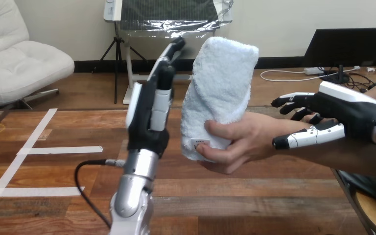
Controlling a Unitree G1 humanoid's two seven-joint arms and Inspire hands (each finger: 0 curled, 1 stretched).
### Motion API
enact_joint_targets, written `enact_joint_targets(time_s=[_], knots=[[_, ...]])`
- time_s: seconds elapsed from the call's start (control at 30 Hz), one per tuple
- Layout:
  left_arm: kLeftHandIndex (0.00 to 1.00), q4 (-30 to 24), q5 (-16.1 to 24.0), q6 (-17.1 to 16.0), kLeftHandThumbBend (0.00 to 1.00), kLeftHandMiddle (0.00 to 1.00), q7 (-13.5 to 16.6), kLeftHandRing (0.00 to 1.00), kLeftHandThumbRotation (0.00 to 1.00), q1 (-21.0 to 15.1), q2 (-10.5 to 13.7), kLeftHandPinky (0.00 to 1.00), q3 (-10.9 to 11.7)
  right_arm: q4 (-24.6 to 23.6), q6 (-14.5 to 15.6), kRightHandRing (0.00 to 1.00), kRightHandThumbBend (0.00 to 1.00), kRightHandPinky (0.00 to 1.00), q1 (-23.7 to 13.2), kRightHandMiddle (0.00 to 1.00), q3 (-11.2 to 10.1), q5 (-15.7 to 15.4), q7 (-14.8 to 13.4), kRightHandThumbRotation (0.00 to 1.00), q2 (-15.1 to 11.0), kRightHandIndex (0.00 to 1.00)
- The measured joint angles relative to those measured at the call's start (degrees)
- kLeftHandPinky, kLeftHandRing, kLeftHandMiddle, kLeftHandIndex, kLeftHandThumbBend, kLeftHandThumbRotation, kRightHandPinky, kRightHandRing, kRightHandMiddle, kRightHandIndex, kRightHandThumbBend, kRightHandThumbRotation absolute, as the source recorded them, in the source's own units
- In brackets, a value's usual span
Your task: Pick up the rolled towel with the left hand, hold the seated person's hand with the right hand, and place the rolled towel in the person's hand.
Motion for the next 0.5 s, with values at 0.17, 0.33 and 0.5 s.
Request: enact_joint_targets(time_s=[0.17, 0.33, 0.5], knots=[[0.91, -1.8, -0.1, 0.8, 0.94, 0.93, -0.2, 1.0, 1.0, 1.4, 0.8, 1.0, -0.1, 0.1, -1.5, 0.81, 1.0, 0.66, 1.2, 0.86, -0.7, 0.2, -1.9, 0.92, 0.2, 0.88], [0.9, -3.2, -0.2, 1.2, 0.94, 0.93, -0.2, 1.0, 1.0, 2.5, 1.3, 1.0, 0.0, 0.1, -2.7, 0.82, 0.99, 0.66, 2.6, 0.86, -1.4, 0.3, -4.7, 0.98, 0.6, 0.88], [0.9, -4.8, -0.2, 1.5, 0.93, 0.93, -0.2, 1.0, 1.0, 3.6, 1.7, 1.0, -0.1, 0.0, -4.2, 0.83, 0.93, 0.68, 4.3, 0.87, -2.8, 1.3, -8.1, 0.99, 2.0, 0.88]])
